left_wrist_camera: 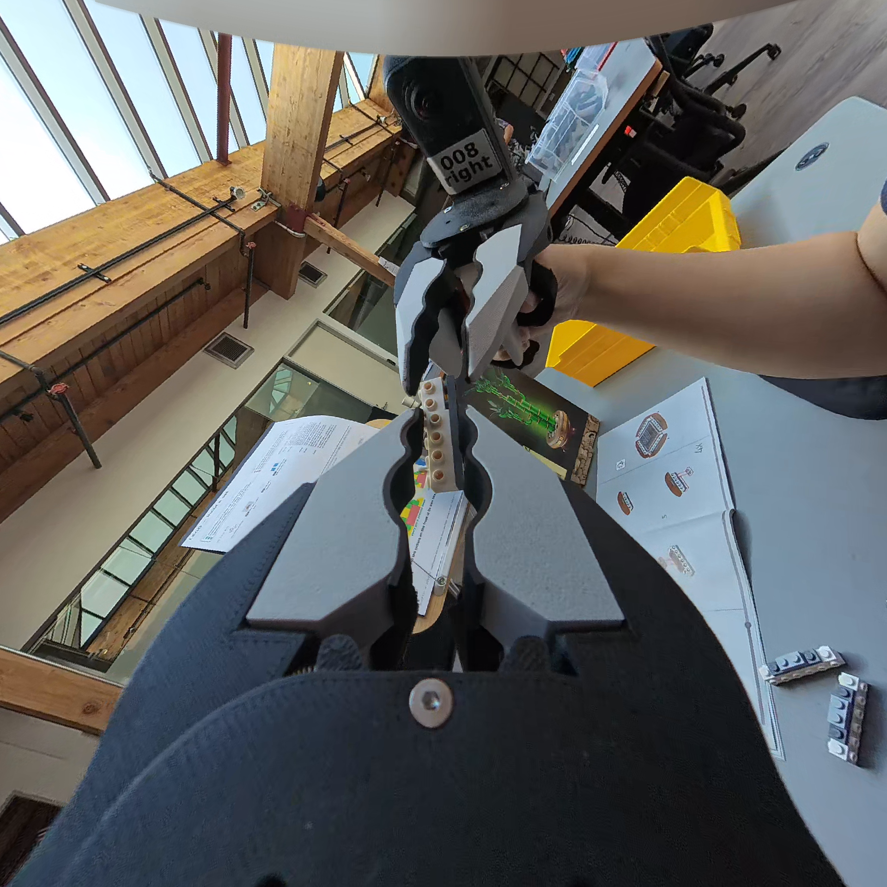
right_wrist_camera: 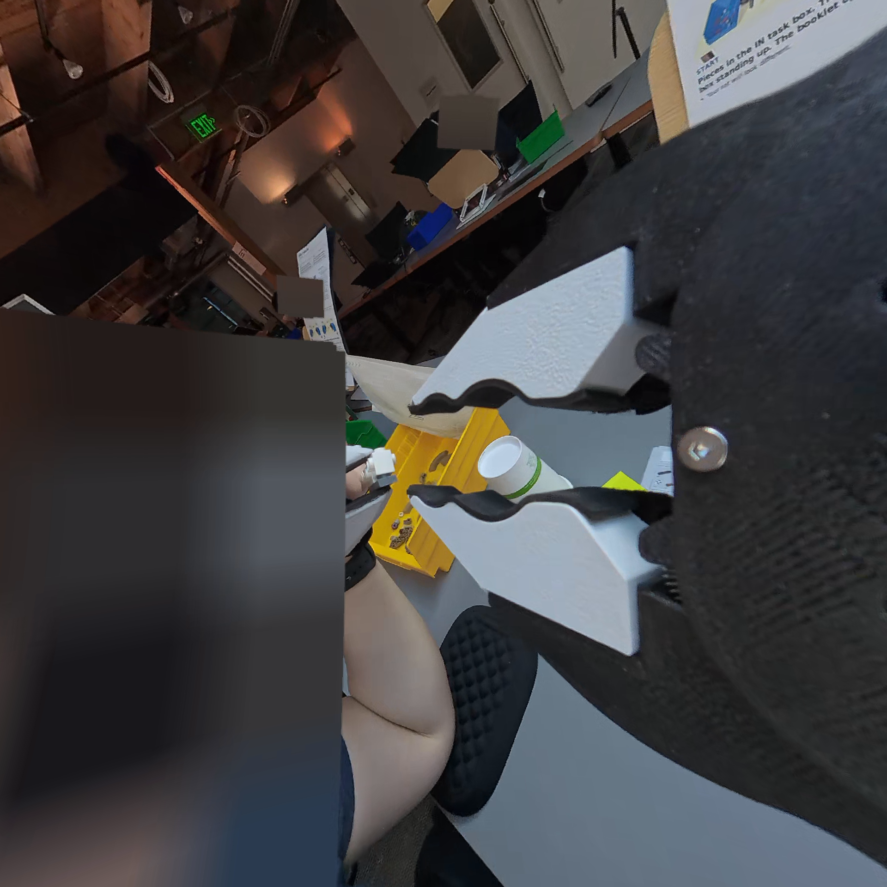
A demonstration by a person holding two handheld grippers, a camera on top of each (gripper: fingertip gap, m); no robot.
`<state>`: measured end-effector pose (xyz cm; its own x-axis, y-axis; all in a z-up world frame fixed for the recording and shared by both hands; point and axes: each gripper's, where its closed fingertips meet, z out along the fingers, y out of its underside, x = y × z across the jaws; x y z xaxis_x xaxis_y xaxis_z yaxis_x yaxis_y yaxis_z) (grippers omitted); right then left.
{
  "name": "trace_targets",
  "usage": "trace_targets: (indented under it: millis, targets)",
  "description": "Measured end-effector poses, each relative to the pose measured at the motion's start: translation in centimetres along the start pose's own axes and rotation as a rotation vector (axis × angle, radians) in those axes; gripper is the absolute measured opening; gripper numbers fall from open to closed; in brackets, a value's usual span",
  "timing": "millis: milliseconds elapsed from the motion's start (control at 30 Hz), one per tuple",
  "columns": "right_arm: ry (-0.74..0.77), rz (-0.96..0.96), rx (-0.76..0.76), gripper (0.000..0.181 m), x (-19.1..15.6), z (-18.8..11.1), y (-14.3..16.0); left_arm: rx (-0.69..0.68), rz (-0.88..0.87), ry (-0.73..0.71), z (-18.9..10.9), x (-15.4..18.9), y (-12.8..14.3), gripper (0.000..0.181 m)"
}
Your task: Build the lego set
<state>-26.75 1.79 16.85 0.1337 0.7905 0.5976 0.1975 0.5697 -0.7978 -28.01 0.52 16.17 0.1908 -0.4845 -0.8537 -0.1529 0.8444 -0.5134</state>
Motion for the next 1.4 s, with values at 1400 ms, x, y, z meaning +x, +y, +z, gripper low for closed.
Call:
trace_targets:
  millis: [1400]
  targets:
    - [-0.056, -0.016, -0.084, 0.016, -1.3, 0.8, 1.5, -0.059, -0.016, 0.078, 1.6, 1.6, 1.5, 0.011]
